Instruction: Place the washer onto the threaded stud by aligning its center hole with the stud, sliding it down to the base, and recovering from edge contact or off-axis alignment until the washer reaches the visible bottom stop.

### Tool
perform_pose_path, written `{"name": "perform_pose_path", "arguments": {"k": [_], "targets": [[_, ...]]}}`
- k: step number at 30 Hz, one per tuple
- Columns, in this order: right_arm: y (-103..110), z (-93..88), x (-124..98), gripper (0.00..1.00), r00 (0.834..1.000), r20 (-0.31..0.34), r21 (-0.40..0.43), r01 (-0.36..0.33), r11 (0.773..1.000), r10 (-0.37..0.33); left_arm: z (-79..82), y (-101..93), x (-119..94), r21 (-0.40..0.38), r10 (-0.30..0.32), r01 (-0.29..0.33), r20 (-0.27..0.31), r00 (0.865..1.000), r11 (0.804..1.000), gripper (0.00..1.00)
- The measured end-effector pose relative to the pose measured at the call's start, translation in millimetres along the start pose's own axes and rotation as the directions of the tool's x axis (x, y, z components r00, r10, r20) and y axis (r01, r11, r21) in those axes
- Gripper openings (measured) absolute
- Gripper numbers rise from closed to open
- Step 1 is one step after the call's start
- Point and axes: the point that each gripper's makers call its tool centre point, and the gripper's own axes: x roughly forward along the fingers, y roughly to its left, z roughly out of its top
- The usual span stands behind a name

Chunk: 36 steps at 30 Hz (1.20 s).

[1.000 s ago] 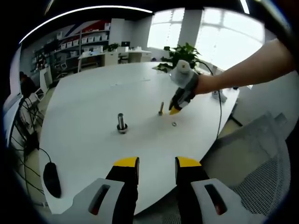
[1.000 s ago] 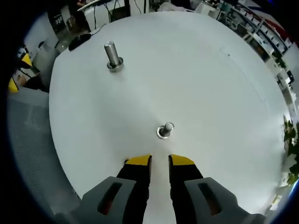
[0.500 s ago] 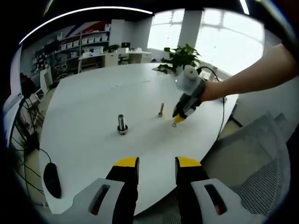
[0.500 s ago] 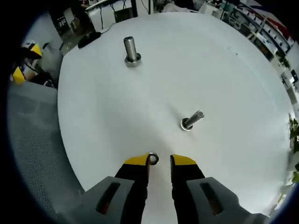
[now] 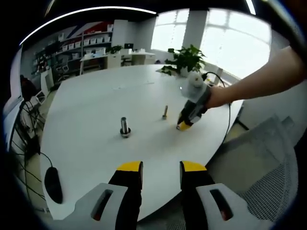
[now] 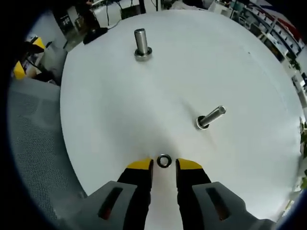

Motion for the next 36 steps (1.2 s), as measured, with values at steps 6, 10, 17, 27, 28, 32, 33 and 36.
{"name": "perform_pose_path", "arguments": {"k": [6,10,17,27,28,32,33,36], "targets": [[-0.7,0.2,-1.3,0.19,1.0,0.021,-0.019,0.008,1.0,-0.008,0.2,-0.1,0.1,-0.004,-0.001,0.001,0.002,1.0,1.0,0.29],[0.0,1.4,-0.7,0.19,1.0,0.006,-0.032,0.002,0.999,-0.001,0.8,-0.2,-0.3,-0.005,-0.001,0.001,0.004,1.0,1.0,0.29],[0.3,4.4,1.0,0.15,1.0,-0.017,-0.062,-0.007,0.998,0.006,0.4,0.4,0.1,-0.009,0.0,0.0,0.003,1.0,1.0,0.29],[1.8,5.2,2.5,0.15,0.99,-0.139,-0.112,0.006,0.994,-0.022,-0.3,-0.1,0.8,-0.007,-0.002,0.002,-0.003,1.0,1.0,0.29],[1.8,5.2,2.5,0.15,0.989,-0.144,-0.113,0.007,0.994,-0.023,-0.5,-0.2,0.8,-0.007,-0.003,0.003,-0.004,1.0,1.0,0.29],[-0.5,4.9,2.1,0.14,0.99,-0.138,-0.003,-0.005,1.0,0.004,0.0,-0.2,0.7,-0.008,-0.004,0.004,-0.001,1.0,1.0,0.29],[-2.4,6.1,1.8,0.14,0.994,-0.108,0.049,-0.02,0.999,0.026,0.2,-0.2,0.6,-0.009,-0.003,0.003,0.0,1.0,1.0,0.29],[-3.4,3.9,0.3,0.13,0.997,-0.078,0.028,-0.019,0.999,0.021,-0.1,0.6,0.4,-0.01,-0.001,0.001,0.0,1.0,1.0,0.29]]}}
